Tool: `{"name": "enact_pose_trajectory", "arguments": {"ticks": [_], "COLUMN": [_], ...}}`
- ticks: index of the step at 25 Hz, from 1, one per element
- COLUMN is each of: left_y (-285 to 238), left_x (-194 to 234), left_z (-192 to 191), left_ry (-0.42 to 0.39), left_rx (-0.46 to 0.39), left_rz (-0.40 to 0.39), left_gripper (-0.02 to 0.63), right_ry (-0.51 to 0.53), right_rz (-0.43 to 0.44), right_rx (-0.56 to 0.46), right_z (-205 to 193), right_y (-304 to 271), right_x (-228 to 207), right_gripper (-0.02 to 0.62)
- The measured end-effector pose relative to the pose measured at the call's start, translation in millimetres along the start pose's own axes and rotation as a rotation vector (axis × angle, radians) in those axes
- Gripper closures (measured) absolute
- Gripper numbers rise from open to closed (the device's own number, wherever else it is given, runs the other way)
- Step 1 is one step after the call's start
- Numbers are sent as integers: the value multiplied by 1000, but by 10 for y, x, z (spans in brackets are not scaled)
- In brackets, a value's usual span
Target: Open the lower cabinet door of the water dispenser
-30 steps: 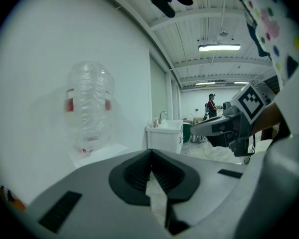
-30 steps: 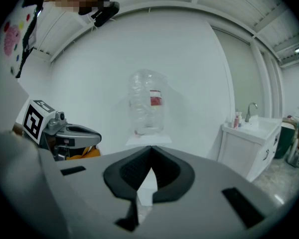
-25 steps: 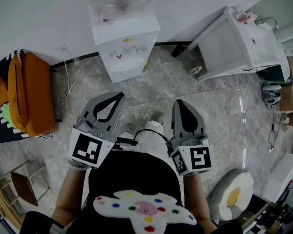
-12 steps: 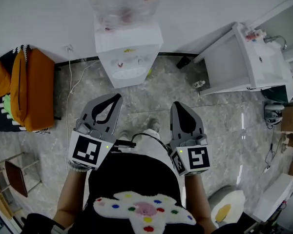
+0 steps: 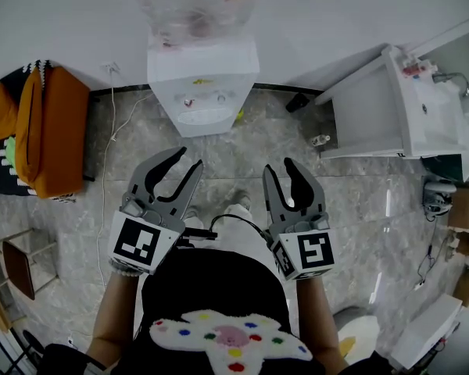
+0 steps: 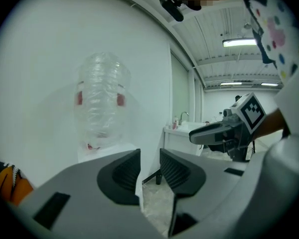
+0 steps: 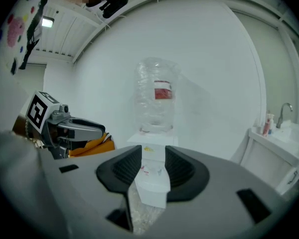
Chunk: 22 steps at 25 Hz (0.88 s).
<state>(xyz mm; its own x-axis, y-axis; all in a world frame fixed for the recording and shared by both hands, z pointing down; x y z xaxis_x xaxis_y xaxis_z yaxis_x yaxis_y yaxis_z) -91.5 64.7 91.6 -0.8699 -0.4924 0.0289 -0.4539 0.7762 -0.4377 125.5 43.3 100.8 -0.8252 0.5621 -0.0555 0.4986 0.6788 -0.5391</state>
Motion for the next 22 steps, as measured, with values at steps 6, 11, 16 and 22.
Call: {"name": "enact_pose_trajectory", "arguments": {"ticks": [6, 11, 16, 22], "left_y": [-91, -178, -298, -530], "left_x": [-27, -62, -106, -156], "left_z": [-58, -126, -190, -296], "left_ry": [34, 45, 54, 59], "left_rx": [25, 42, 64, 77], "left_rz": [42, 60, 58, 49], "left_gripper": [485, 485, 486, 486], "right_ry": [5, 38, 62, 77], "right_rz": [19, 82, 103, 121], "right_rx": [24, -11, 18, 60], "right_z": [-33, -124, -219, -386], "right_y": [-81, -171, -271, -429], "right_x": [-125, -158, -246, -440], "right_gripper": [463, 463, 463, 463]}}
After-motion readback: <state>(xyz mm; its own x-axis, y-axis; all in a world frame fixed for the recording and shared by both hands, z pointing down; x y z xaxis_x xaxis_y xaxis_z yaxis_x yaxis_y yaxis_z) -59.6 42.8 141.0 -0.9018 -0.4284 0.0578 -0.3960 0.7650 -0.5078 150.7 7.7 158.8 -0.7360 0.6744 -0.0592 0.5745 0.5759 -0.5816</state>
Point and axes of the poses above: the fingertips, and each gripper's own axes: y backward along the fingers, x to its left, z out of its top, the point moved 7 cm from there along y, backward along the fingers, and after that the axes turned 12 degrees about x, right-handed, at the moved point
